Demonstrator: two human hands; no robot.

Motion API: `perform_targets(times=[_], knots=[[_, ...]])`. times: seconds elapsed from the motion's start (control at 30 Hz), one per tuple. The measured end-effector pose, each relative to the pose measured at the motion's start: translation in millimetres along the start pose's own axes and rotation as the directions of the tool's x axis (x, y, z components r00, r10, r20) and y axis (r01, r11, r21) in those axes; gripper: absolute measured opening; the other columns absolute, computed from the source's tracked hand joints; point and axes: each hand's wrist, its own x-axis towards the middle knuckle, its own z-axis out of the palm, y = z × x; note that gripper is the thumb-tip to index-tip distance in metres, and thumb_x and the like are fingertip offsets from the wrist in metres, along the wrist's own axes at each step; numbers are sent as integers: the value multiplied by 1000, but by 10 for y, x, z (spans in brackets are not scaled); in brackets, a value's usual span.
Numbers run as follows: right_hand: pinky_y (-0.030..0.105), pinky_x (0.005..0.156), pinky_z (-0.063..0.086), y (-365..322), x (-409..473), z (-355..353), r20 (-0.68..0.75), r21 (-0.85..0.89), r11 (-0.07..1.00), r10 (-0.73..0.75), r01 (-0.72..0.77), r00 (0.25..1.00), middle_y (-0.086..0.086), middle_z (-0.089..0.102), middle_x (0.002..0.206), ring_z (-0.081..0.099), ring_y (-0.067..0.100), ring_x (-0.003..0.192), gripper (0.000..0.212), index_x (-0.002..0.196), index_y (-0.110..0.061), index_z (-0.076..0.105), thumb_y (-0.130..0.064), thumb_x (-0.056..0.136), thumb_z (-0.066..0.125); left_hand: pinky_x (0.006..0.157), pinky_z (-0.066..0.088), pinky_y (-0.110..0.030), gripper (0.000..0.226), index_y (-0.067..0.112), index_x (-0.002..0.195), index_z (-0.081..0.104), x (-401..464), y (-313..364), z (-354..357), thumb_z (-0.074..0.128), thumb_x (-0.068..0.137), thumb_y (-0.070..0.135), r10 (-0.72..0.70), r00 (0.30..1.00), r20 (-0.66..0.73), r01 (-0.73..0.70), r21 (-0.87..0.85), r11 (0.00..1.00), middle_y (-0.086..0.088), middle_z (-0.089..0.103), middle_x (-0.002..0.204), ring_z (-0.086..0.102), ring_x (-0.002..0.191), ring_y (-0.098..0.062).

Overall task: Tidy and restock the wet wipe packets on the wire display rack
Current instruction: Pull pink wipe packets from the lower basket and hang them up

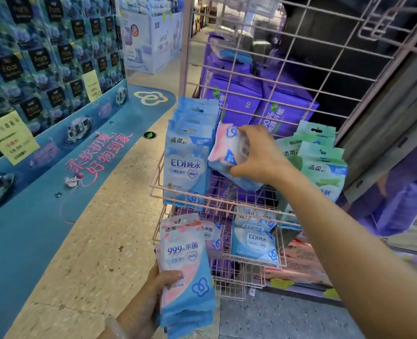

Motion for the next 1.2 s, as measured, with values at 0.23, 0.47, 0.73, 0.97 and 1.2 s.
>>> perform_targets(times=[0.23,0.47,0.73,0.97,1.2], knots=[[14,93,44,-94,-895,-654,-60,459,871,-166,175,984,-5,57,117,57,4,105,78,118,-36,51,-27,48,85,76,55,-46,68,14,130,50,-39,65,-282,63,63,12,-36,997,-74,35,-24,999,-22,67,115,69,87,-38],[8,94,34,163,-1659,409,459,290,956,-182,47,870,-12,48,118,48,3,111,82,130,-41,40,-43,53,70,89,49,-49,69,14,134,47,-44,64,-432,60,67,17,-49,996,-76,44,-58,997,-23,59,129,58,110,-42],[36,109,28,471,-938,1527,327,53,979,168,-196,930,9,43,139,34,31,132,77,136,-20,34,-43,71,67,80,53,-49,70,15,130,51,-72,-39,-456,64,62,18,-44,990,-134,42,-19,999,-21,64,123,64,99,-39],[44,117,-13,540,-858,1873,498,-165,983,148,-74,854,-2,-17,159,-21,23,145,79,147,-32,-7,-57,89,39,80,53,-46,71,16,125,53,-76,-159,-448,68,56,11,2,992,-129,-2,-2,1000,-17,70,112,67,93,-36],[10,82,43,141,-1735,1208,640,578,506,207,-640,740,-5,46,139,48,1,112,75,130,-35,38,-69,66,57,75,55,-37,61,9,129,50,-182,-129,-242,60,70,-4,-36,999,-14,38,102,994,-24,73,92,70,83,-29]])
